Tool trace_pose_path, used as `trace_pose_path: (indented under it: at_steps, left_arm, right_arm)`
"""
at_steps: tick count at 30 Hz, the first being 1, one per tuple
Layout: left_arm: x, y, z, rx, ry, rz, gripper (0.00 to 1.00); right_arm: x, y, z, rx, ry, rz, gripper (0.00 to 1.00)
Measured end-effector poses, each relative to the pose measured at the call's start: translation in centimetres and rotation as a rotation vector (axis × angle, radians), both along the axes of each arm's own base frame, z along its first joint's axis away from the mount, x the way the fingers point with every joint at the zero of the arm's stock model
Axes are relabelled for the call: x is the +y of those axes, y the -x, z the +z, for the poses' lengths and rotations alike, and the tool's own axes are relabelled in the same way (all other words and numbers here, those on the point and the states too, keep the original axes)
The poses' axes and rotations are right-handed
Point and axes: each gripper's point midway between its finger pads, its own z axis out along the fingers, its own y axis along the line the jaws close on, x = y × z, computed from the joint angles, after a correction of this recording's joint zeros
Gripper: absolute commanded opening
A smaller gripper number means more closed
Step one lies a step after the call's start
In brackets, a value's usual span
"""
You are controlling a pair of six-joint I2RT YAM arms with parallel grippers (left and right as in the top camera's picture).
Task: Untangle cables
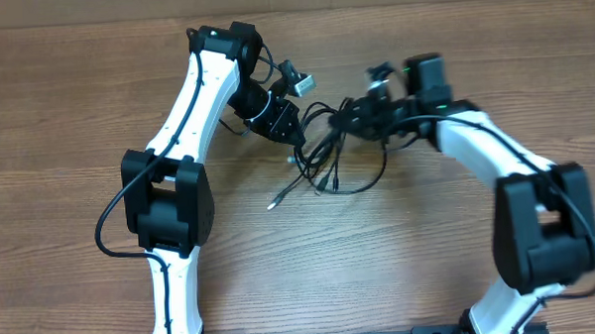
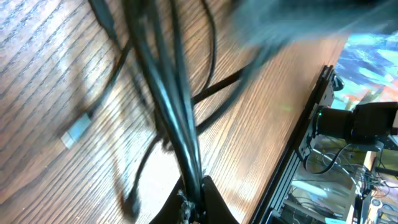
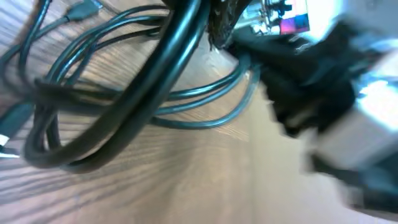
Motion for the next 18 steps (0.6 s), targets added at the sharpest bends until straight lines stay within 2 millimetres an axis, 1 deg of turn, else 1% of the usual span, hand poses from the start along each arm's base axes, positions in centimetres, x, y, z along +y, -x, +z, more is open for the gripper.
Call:
trace_pose_path:
  at_steps: [1,2,3,4,5,7,10,11,13,15,17,18]
  left_arm:
    - [0.0,0.0,0.0,0.001,-0.001,0.000,0.04]
    - [0.1,0.1,0.0,0.002,-0.004,0.000,0.04]
    - [0.1,0.1,-0.1,0.003,-0.007,-0.001,0.04]
    - [0.1,0.0,-0.1,0.001,-0.010,-0.001,0.04]
    - [0.2,0.0,-0.2,0.000,-0.016,-0.002,0.04]
    - [0.4,0.0,-0.3,-0.003,-0.027,-0.003,0.04]
    - [0.4,0.0,-0.4,-0.005,-0.034,-0.005,0.04]
    - [0.4,0.0,-0.4,-0.005,-0.034,-0.005,0.04]
    - [0.5,0.0,-0.4,-0.007,-0.038,-0.005,0.04]
    - [0.7,-0.3,-0.6,-0.007,-0.058,0.013,0.04]
    - [1.0,-1.0,-1.1,-0.014,-0.104,0.057,0.04]
    - [1.4,-1.5,-1.5,-0.017,-0.140,0.090,0.04]
  right_arm:
    - [-0.9,0.1,1.0,-0.009,-0.007,-0.012,0.04]
    - [-1.5,0.1,1.5,-0.017,-0.010,-0.018,0.04]
    - [-2.4,0.2,2.7,-0.039,-0.014,-0.031,0.04]
    - [-2.9,0.3,3.3,-0.059,-0.013,-0.036,0.04]
    - [-4.0,0.4,4.8,-0.086,-0.018,-0.054,0.04]
    - [-5.7,0.9,6.6,-0.118,-0.017,-0.083,0.04]
    - [-8.9,1.4,8.2,-0.139,-0.007,-0.150,0.04]
    - [-10.1,1.5,8.5,-0.139,-0.003,-0.175,0.04]
    - [-12.5,1.8,8.3,-0.110,0.016,-0.237,0.04]
    - [-15.2,2.1,7.3,-0.053,0.051,-0.314,0.04]
    - [-17.8,2.6,5.8,0.017,0.106,-0.396,0.04]
    - [-18.8,2.8,5.2,0.042,0.130,-0.425,0.04]
